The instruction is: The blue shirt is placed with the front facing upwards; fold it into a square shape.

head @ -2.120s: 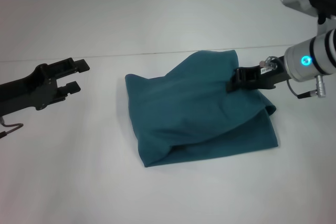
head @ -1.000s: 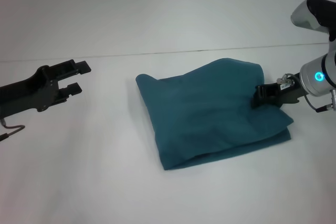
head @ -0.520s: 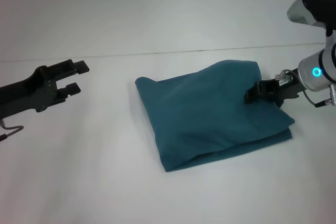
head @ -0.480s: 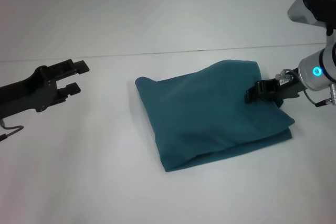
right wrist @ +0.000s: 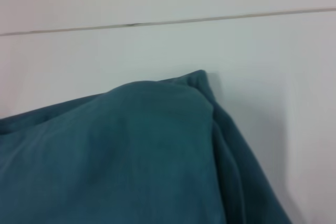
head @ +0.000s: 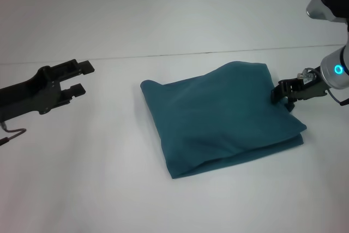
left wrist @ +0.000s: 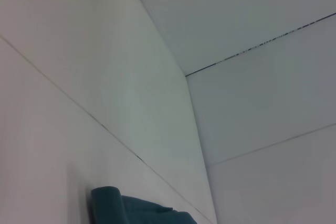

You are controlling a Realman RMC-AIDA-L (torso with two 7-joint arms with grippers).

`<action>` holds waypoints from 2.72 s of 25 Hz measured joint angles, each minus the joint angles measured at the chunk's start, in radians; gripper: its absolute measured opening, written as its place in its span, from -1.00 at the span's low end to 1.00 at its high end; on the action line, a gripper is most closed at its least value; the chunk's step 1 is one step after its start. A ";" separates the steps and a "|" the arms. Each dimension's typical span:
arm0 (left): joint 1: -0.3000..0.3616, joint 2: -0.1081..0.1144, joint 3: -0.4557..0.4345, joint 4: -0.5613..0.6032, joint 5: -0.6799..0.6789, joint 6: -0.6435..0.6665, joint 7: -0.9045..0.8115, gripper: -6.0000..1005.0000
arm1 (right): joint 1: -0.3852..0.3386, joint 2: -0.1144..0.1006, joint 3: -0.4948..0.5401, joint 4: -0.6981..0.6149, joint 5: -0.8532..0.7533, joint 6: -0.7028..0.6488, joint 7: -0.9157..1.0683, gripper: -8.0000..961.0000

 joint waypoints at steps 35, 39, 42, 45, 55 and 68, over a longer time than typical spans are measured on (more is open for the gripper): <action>0.002 -0.002 0.003 -0.002 -0.018 -0.011 0.001 0.50 | 0.103 0.024 -0.041 0.188 0.076 0.354 0.008 -0.06; 0.000 -0.003 0.003 -0.003 -0.018 -0.012 0.001 0.50 | 0.118 0.028 -0.062 0.219 0.020 0.456 0.017 -0.06; -0.001 -0.003 0.003 -0.003 -0.019 -0.012 0.000 0.50 | 0.138 0.033 -0.058 0.237 -0.020 0.501 0.024 -0.06; -0.001 -0.003 0.002 -0.003 -0.019 -0.011 0.000 0.50 | 0.142 0.034 -0.055 0.209 -0.010 0.465 0.028 -0.06; 0.004 -0.002 0.001 -0.003 -0.021 -0.013 0.001 0.50 | 0.105 0.018 -0.018 0.166 0.009 0.340 0.039 -0.06; 0.006 -0.009 0.002 -0.003 -0.021 -0.014 0.001 0.50 | 0.070 0.042 0.013 0.174 0.015 0.415 0.036 -0.06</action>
